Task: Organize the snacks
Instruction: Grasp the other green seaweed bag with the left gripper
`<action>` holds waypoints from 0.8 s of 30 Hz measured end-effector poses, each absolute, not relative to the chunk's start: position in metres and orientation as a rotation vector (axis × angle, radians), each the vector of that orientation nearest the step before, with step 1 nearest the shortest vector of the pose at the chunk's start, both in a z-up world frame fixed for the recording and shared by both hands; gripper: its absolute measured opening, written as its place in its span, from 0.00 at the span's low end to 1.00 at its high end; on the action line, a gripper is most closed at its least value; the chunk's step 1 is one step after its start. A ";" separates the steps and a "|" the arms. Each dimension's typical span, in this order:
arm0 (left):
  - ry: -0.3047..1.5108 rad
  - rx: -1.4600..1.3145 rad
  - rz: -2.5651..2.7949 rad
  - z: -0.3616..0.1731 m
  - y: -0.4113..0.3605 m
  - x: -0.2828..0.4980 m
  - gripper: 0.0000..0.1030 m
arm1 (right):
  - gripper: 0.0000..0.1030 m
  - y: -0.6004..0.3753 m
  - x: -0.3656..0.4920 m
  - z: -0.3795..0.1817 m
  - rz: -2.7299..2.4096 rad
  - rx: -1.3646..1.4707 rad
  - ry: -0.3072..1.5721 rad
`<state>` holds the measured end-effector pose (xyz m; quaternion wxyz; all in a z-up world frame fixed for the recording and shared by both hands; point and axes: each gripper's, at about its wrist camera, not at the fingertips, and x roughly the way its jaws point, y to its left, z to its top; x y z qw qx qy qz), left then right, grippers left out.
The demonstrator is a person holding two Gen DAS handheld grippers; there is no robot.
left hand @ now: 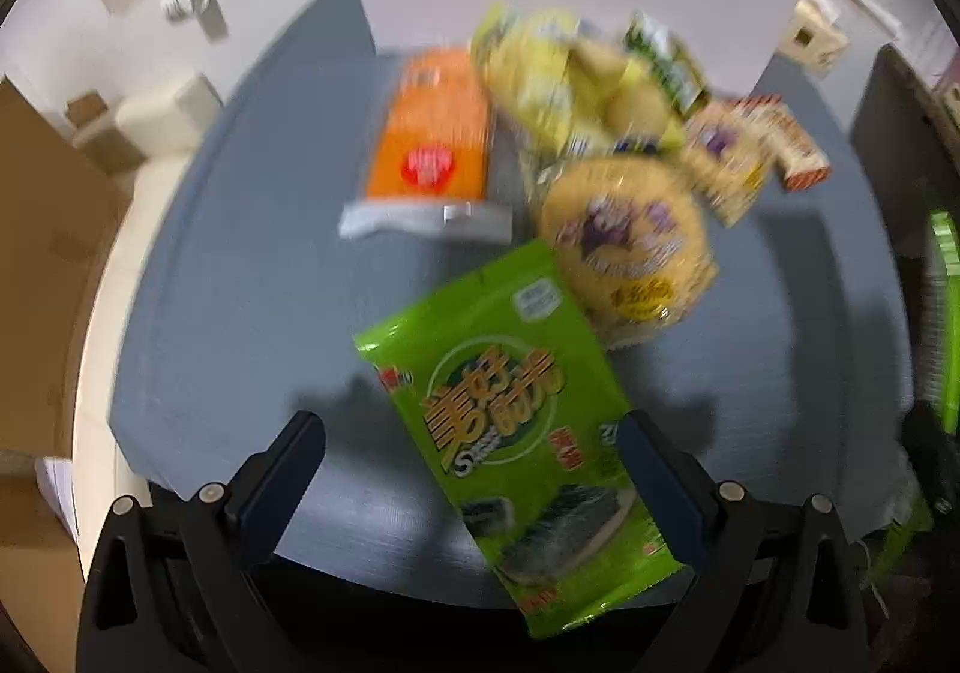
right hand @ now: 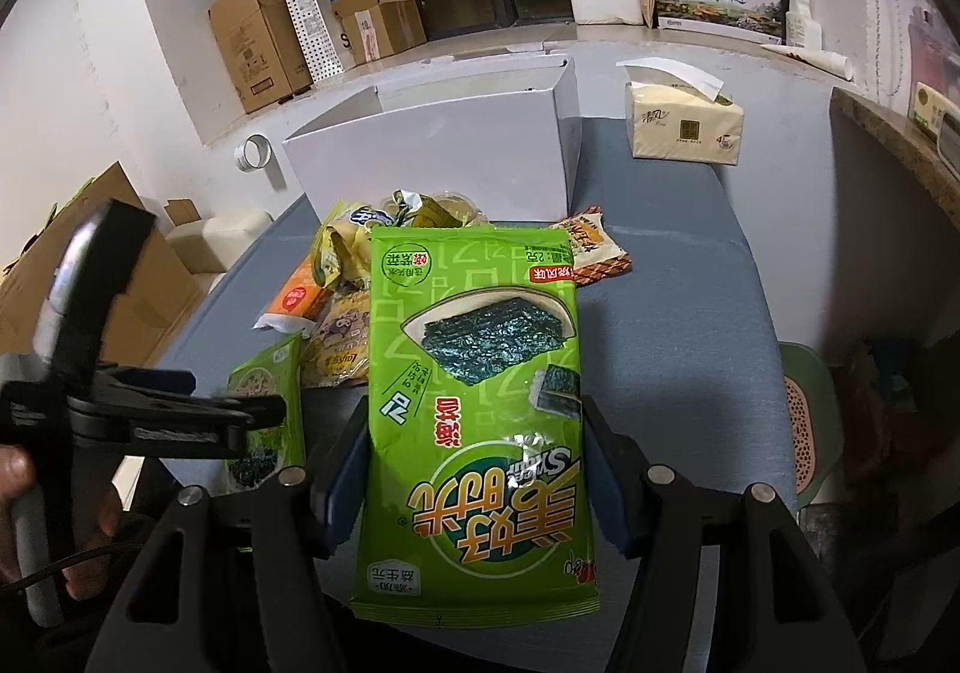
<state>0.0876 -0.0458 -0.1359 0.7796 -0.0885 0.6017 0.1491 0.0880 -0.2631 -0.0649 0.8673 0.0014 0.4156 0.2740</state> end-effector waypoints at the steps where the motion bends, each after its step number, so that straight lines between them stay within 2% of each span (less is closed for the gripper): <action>1: 1.309 -0.217 0.317 -0.140 -0.044 0.087 0.97 | 0.66 -0.263 0.088 -0.065 0.575 0.002 0.868; 5: 1.295 -0.230 0.282 -0.138 -0.046 0.090 0.97 | 0.66 -0.265 0.087 -0.065 0.571 0.008 0.867; 7: 1.295 -0.248 0.246 -0.138 -0.048 0.092 0.89 | 0.66 -0.263 0.087 -0.066 0.574 0.005 0.870; 8: 1.287 -0.252 0.229 -0.136 -0.050 0.094 0.79 | 0.66 -0.262 0.086 -0.066 0.576 0.001 0.869; 9: 1.275 -0.256 0.225 -0.134 -0.051 0.095 0.64 | 0.66 -0.260 0.086 -0.067 0.579 -0.001 0.870; 10: 1.251 -0.264 0.222 -0.130 -0.048 0.096 0.56 | 0.66 -0.260 0.085 -0.067 0.581 -0.001 0.870; 12: 1.224 -0.299 0.195 -0.125 -0.042 0.096 0.18 | 0.66 -0.260 0.086 -0.068 0.579 0.001 0.871; 13: 1.224 -0.312 0.189 -0.125 -0.039 0.098 0.09 | 0.66 -0.260 0.086 -0.068 0.578 0.002 0.872; 15: 1.223 -0.336 0.173 -0.124 -0.034 0.098 0.04 | 0.66 -0.261 0.085 -0.069 0.575 0.006 0.872; 19: 1.274 -0.433 0.116 -0.126 -0.010 0.098 0.06 | 0.66 -0.261 0.085 -0.070 0.574 0.007 0.872; 20: 1.297 -0.471 0.107 -0.126 -0.008 0.092 0.27 | 0.66 -0.261 0.085 -0.070 0.573 0.006 0.871; 21: 1.320 -0.482 0.118 -0.127 -0.008 0.088 0.59 | 0.66 -0.262 0.085 -0.070 0.573 0.009 0.870; 23: 1.315 -0.407 0.161 -0.121 -0.018 0.086 0.89 | 0.66 -0.263 0.085 -0.069 0.572 0.013 0.867; 24: 1.295 -0.379 0.171 -0.118 -0.022 0.086 0.91 | 0.66 -0.263 0.084 -0.069 0.570 0.014 0.865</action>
